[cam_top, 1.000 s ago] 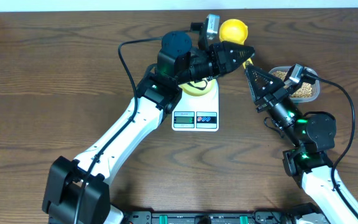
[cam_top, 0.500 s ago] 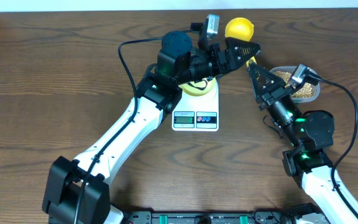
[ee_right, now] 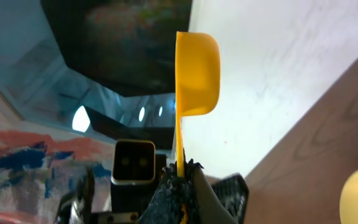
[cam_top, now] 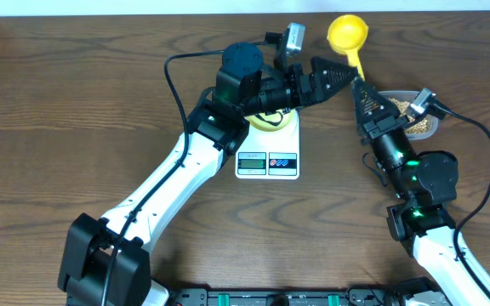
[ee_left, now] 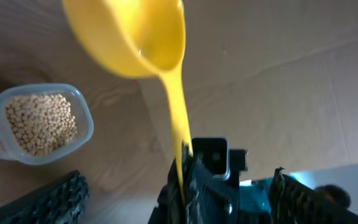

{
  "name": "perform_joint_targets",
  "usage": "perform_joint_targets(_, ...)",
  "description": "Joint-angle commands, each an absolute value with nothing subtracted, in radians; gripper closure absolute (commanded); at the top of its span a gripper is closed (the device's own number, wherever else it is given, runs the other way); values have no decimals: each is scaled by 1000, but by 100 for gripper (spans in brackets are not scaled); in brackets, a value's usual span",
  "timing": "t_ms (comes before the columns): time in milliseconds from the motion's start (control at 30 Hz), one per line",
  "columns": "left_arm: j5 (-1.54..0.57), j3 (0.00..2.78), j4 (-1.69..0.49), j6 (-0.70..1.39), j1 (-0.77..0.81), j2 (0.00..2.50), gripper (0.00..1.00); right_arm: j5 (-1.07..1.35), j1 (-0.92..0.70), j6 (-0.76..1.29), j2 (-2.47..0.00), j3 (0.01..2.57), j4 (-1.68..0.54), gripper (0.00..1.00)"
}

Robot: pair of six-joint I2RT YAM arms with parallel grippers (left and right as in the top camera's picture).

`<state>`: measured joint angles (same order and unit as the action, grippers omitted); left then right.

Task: Scoop item into bowl and weigh 50g on scale
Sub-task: 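Grasp the scoop handle with the right gripper, release left gripper, then move the scoop with the right gripper over the soybean tub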

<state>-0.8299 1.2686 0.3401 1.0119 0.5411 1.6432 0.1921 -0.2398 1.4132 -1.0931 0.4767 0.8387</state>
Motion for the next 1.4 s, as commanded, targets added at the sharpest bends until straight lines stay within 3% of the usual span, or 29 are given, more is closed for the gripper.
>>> perform_joint_targets(0,-894,1291,339,947,539,1627,5,143,-236,1381,-1093,495,863,99)
perform_joint_targets(467,-905,1291,293,839,539,1627,5,111,-154,1302,-1052,497,897,99)
perform_joint_targets(700,-905,1291,293,666,531,1627,5,99,-154,1231,-978,498,834,99)
perform_joint_targets(1033,-904,1290,272,620,424,1627,5,35,-154,1134,-891,513,673,99)
perform_joint_targets(1367,-897,1287,223,620,309,1627,5,36,-154,985,-883,683,301,99)
